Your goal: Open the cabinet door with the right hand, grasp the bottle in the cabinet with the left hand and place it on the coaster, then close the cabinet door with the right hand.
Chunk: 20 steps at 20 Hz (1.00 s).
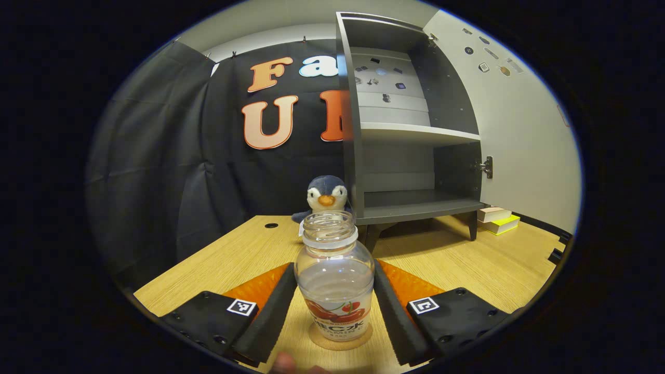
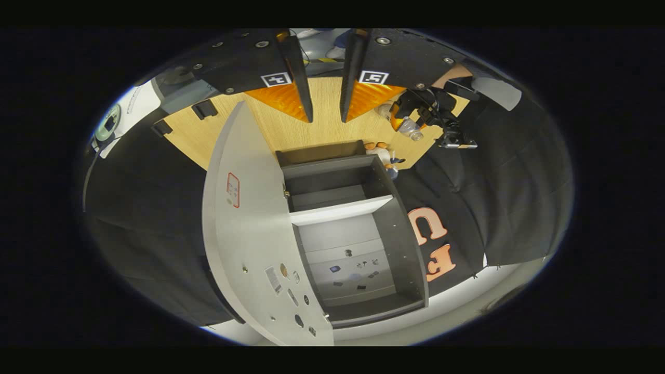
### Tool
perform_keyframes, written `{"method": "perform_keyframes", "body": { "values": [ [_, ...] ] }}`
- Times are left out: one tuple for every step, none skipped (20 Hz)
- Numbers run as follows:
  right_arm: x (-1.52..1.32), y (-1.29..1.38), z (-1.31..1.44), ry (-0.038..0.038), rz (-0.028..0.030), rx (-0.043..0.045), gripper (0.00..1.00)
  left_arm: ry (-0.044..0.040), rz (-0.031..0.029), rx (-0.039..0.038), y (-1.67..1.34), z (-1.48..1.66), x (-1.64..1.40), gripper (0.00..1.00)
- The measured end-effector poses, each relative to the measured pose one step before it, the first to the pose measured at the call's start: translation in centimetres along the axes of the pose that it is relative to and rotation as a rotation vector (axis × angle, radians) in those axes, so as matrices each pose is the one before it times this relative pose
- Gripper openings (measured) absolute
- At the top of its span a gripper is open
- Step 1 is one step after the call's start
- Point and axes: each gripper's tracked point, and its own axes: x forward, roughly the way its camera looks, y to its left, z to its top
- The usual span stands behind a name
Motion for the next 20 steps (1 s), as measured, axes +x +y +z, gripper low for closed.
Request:
{"method": "perform_keyframes", "body": {
  "values": [
    [-0.036, 0.048, -0.020, 0.00016, 0.00228, -0.00190, 0.33, -0.00013, -0.00114, -0.00177, 0.090, 0.071, 0.041, 0.92],
    [0.140, 0.109, -0.020, 0.00214, 0.00052, -0.00058, 0.33, -0.00395, -0.00458, -0.00458, 0.029, 0.158, 0.060, 0.94],
    [0.027, 0.138, -0.172, 0.00407, 0.00177, 0.00110, 0.33, 0.00377, 0.00339, 0.00678, 0.130, 0.038, -0.130, 0.96],
    [0.003, 0.166, -0.023, 0.00169, 0.00148, 0.00128, 0.33, -0.00357, 0.00093, 0.00631, 0.077, 0.113, 0.047, 0.96],
    [-0.018, 0.166, 0.009, -0.00214, 0.00323, -0.00044, 0.33, -0.00545, -0.00600, 0.00705, -0.117, 0.201, -0.095, 0.96],
    [-0.001, 0.062, -0.034, 0.00149, 0.00039, -0.00192, 0.33, -0.00623, -0.00029, 0.00232, -0.032, 0.412, -0.144, 0.96],
    [-0.070, 0.088, -0.102, 0.00161, 0.00030, -0.00218, 0.33, -0.00875, -0.00747, -0.00352, -0.112, 0.285, 0.014, 0.96],
    [-0.051, 0.138, -0.024, 0.00175, 0.00202, 0.00038, 0.33, -0.00228, -0.00503, -0.00039, -0.122, 0.246, -0.126, 0.96],
    [-0.052, 0.091, 0.033, -0.00123, 0.00108, 0.00075, 0.33, -0.00491, -0.00201, -0.00266, -0.069, 0.280, -0.004, 0.96],
    [-0.025, 0.081, 0.066, -0.00106, 0.00243, -0.00090, 0.33, -0.00161, -0.00173, 0.00035, 0.039, 0.275, -0.186, 0.96],
    [-0.034, 0.143, 0.113, -0.00207, 0.00153, -0.00391, 0.33, -0.00713, 0.01009, 0.00367, 0.256, 0.436, -0.058, 0.96],
    [-0.090, 0.059, 0.127, -0.00142, 0.00026, -0.00288, 0.33, -0.00676, -0.00626, -0.00453, -0.159, 0.342, -0.051, 0.96],
    [-0.132, 0.065, 0.167, -0.00194, 0.00171, -0.00023, 0.33, -0.00026, 0.00046, -0.00242, 0.014, 0.319, -0.078, 0.96],
    [-0.096, 0.075, 0.099, -0.00336, 0.00055, 0.00128, 0.33, -0.00385, -0.00312, -0.00697, 0.007, 0.301, -0.061, 0.96],
    [-0.074, 0.016, 0.075, -0.00369, -0.00038, 0.00205, 0.33, -0.00255, 0.00392, -0.00156, 0.050, 0.268, -0.012, 0.96],
    [-0.085, -0.030, -0.025, -0.00030, -0.00010, 0.00415, 0.33, 0.00230, -0.00014, -0.00179, 0.080, 0.129, -0.011, 0.96],
    [-0.021, 0.085, 0.054, -0.00023, 0.00167, 0.00392, 0.33, -0.00081, -0.00309, -0.00119, -0.068, 0.164, 0.015, 0.96],
    [-0.135, 0.031, -0.034, -0.00108, 0.00148, 0.00099, 0.33, -0.00682, -0.00395, 0.00063, -0.142, 0.464, -0.209, 0.96],
    [-0.103, 0.013, 0.086, -0.00237, -0.00103, -0.00216, 0.33, -0.00820, 0.00061, 0.00332, 0.091, 0.459, -0.056, 0.96],
    [-0.142, -0.008, 0.050, 0.00032, 0.00063, -0.00023, 0.33, -0.00633, -0.00465, 0.00050, -0.056, 0.352, -0.122, 0.97]
  ]
}}
